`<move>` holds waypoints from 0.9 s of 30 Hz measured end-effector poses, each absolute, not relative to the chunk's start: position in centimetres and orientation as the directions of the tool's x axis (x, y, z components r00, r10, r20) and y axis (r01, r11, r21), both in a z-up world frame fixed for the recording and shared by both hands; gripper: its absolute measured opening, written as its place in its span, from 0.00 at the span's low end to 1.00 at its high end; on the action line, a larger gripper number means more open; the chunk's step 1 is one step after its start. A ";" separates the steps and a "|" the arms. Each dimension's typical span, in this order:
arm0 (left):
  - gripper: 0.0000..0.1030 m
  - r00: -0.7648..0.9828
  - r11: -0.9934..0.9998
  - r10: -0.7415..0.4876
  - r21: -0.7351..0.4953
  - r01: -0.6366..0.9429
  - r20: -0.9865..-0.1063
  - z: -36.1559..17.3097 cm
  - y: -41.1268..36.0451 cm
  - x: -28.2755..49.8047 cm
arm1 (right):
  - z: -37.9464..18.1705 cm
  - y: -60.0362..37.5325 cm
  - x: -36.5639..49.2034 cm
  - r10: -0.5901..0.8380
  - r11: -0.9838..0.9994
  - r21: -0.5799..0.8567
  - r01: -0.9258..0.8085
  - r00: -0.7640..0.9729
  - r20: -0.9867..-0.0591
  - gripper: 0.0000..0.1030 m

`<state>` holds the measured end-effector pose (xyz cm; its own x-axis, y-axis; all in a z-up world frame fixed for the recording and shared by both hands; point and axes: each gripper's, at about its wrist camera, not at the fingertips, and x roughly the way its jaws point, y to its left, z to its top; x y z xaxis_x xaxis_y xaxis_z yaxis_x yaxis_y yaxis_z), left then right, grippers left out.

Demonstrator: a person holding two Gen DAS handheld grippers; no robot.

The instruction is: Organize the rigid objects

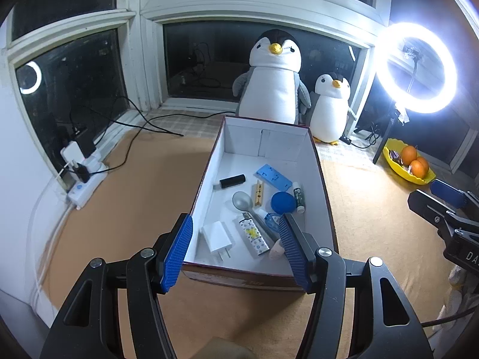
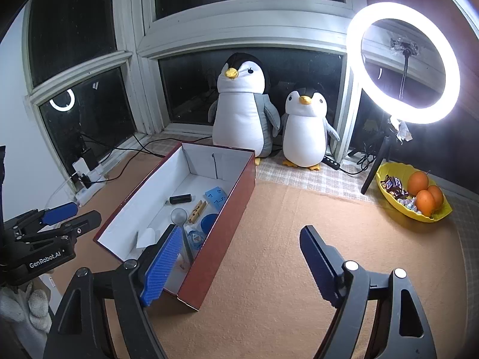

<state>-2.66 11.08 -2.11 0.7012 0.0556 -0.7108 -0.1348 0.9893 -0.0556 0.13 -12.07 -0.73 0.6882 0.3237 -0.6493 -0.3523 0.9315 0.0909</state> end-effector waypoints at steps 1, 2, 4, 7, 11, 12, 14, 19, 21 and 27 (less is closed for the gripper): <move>0.58 0.701 0.989 0.056 -0.056 -0.135 -0.711 -2.1 11.1 -2.7 | -0.7 -12.1 0.1 0.323 0.932 0.090 -0.352 0.689 -0.649 0.75; 0.58 0.701 0.989 0.056 -0.056 -0.136 -0.711 -2.1 11.1 -2.7 | -0.7 -12.1 0.1 0.322 0.932 0.089 -0.351 0.690 -0.649 0.75; 0.58 0.701 0.989 0.058 -0.056 -0.139 -0.711 -2.1 11.1 -2.7 | -0.7 -12.2 0.1 0.323 0.932 0.090 -0.351 0.689 -0.649 0.75; 0.60 0.700 0.988 0.058 -0.058 -0.141 -0.711 -2.1 11.2 -2.8 | -0.7 -12.3 0.0 0.322 0.932 0.090 -0.351 0.688 -0.650 0.76; 0.65 0.702 0.988 0.061 -0.056 -0.143 -0.710 -2.0 11.3 -3.0 | -0.9 -12.3 0.1 0.323 0.931 0.091 -0.353 0.682 -0.656 0.76; 0.65 0.703 0.988 0.062 -0.055 -0.143 -0.709 -2.0 11.2 -3.0 | -0.9 -12.3 0.1 0.322 0.931 0.091 -0.353 0.681 -0.658 0.76; 0.65 0.703 0.988 0.063 -0.056 -0.145 -0.709 -2.0 11.3 -3.0 | -1.1 -12.3 0.1 0.323 0.930 0.090 -0.355 0.678 -0.660 0.76; 0.65 0.702 0.988 0.064 -0.055 -0.145 -0.709 -2.0 11.3 -3.0 | -1.2 -12.2 0.1 0.324 0.930 0.090 -0.357 0.677 -0.661 0.76; 0.65 0.699 0.988 0.064 -0.053 -0.145 -0.712 -2.1 11.2 -3.0 | -1.3 -12.1 0.2 0.325 0.929 0.090 -0.359 0.675 -0.662 0.76; 0.66 0.697 0.988 0.065 -0.053 -0.146 -0.714 -2.2 11.2 -2.8 | -1.5 -12.0 0.4 0.325 0.929 0.091 -0.360 0.671 -0.666 0.76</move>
<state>-2.84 11.20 -2.22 0.6971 0.0649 -0.7141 -0.1458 0.9879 -0.0526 0.36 -12.04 -1.49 0.6712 0.3252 -0.6662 -0.3596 0.9286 0.0910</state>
